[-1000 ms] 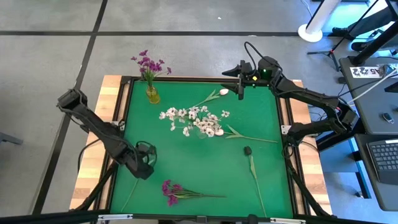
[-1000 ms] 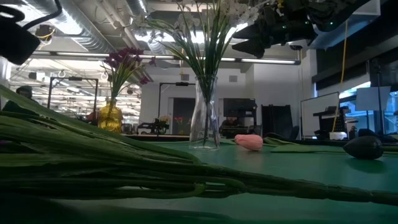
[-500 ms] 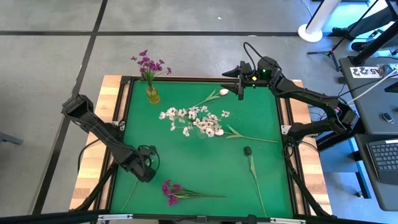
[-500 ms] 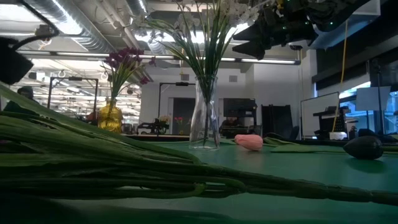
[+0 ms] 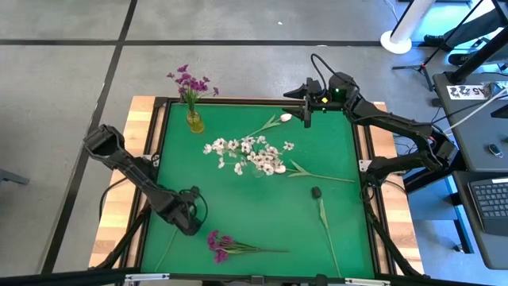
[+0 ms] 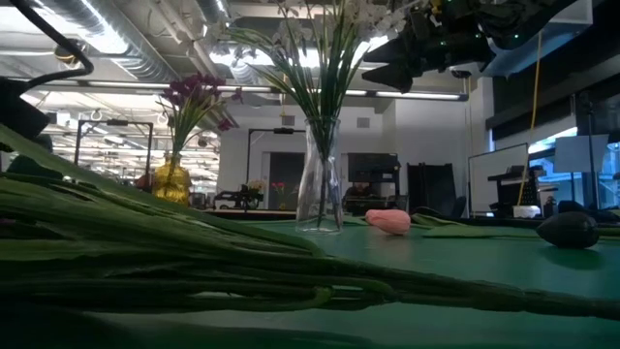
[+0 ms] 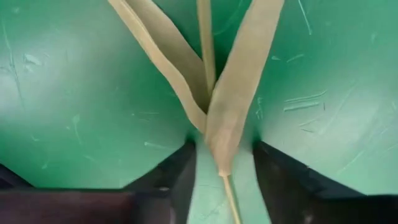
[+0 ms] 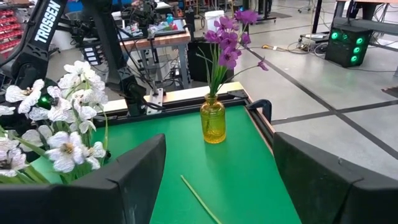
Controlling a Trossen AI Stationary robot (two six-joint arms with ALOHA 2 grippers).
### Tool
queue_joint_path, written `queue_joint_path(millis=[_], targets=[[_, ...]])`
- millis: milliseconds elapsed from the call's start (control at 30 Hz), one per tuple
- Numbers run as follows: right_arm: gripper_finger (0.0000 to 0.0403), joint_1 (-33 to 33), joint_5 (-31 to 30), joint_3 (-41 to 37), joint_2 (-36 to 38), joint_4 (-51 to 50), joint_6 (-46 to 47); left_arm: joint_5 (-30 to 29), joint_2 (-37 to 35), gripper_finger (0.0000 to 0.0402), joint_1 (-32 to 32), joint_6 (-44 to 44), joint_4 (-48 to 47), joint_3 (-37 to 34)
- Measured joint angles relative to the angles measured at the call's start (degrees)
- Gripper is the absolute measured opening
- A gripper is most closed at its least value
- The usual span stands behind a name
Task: Sort flowers into vase by color
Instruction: Put the left black flower into the yellow vase
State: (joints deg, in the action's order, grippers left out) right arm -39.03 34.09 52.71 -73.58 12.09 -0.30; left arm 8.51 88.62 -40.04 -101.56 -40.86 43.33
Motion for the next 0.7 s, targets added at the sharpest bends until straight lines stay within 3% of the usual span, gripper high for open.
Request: queue_joint_path(millis=[233,367,500,700], targets=[[0.0293,0.0,0.0,0.0,0.0,-0.2,0.0,-0.7,0.0,0.0015,1.5,-1.0,-0.4,0.0],[0.0293,0.0,0.0,0.0,0.0,-0.2,-0.2,-4.5,-1.2,0.0007,2.7,0.1,-1.1,0.0],[0.0293,0.0,0.0,0.0,0.0,-0.2,-0.2,-11.4,-5.1,0.0004,4.4,0.4,-9.5,2.6],[0.0293,0.0,0.0,0.0,0.0,-0.2,-0.5,-30.5,-14.5,0.0002,5.7,-1.0,-28.3,11.5]])
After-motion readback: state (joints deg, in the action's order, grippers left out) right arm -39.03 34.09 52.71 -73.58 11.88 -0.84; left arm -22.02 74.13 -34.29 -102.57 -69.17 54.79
